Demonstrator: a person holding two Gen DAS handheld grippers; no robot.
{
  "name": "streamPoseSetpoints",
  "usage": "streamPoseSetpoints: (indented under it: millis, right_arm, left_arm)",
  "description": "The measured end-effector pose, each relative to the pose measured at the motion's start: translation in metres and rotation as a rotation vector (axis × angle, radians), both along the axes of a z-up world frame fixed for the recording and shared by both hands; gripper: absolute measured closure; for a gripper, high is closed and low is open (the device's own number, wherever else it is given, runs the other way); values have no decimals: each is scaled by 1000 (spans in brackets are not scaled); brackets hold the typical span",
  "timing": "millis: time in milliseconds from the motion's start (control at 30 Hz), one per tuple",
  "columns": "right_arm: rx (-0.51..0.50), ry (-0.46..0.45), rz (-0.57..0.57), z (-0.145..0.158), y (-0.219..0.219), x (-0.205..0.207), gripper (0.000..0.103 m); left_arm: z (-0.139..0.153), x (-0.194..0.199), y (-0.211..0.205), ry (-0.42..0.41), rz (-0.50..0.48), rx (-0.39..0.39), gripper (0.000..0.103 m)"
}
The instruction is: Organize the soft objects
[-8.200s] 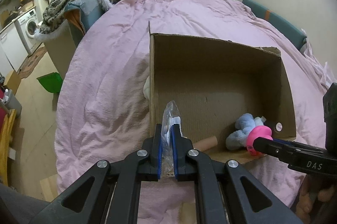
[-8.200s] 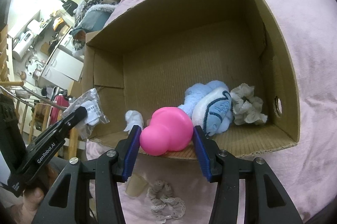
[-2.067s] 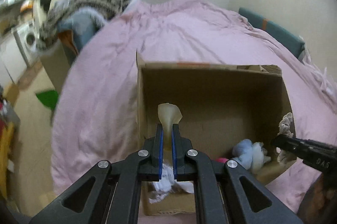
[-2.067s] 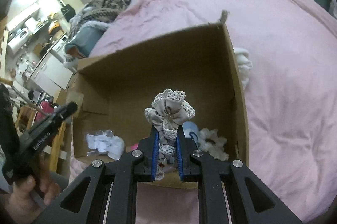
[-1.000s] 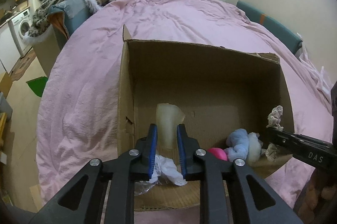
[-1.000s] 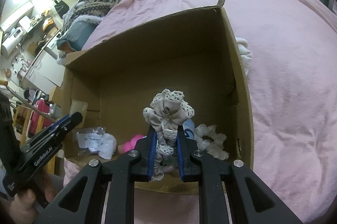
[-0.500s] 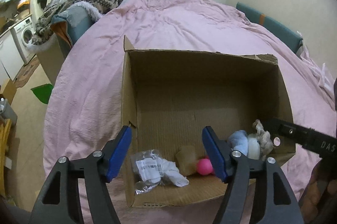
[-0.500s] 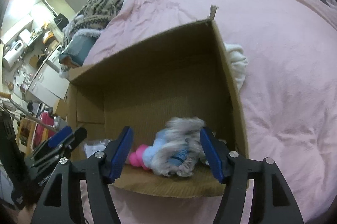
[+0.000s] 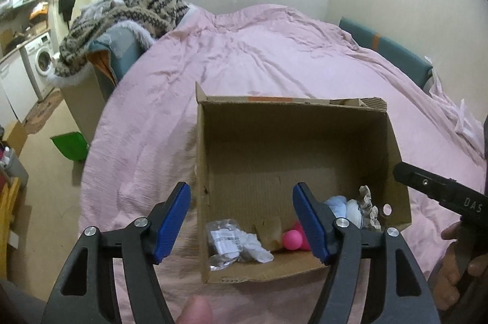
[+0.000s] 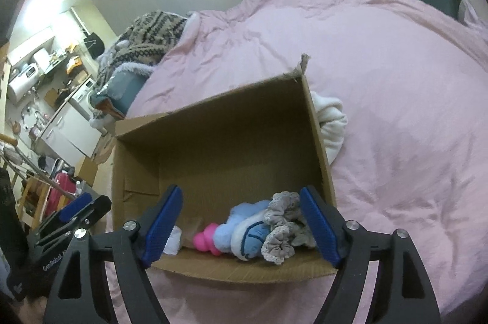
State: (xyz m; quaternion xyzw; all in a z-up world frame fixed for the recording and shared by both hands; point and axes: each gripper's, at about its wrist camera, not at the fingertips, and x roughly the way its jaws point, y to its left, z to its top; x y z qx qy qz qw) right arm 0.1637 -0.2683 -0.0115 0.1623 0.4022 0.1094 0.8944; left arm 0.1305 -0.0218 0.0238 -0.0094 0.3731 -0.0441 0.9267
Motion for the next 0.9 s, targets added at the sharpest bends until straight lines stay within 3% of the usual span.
streamPoseSetpoints:
  millis: [100,233,333,700,900]
  right_arm:
    - [-14,-26,7,9,1,-12,18]
    - [-30,-49,3,17,2,-29,4]
    - [-23,-35,-5,17,1,-41,4]
    - [-103,-31,-8,16,15,-77,0]
    - [-161,-49,18,15,29,-91,0]
  left_arm:
    - [6,-8,7,-1,19,-12,28]
    - [12,-23,15,-7,38,-21,25]
    - [18,-38,21,-19,52,-28,17]
    - [30,-84,35,-43,108,14,1]
    - [26,-98,34,-25,108,60,1]
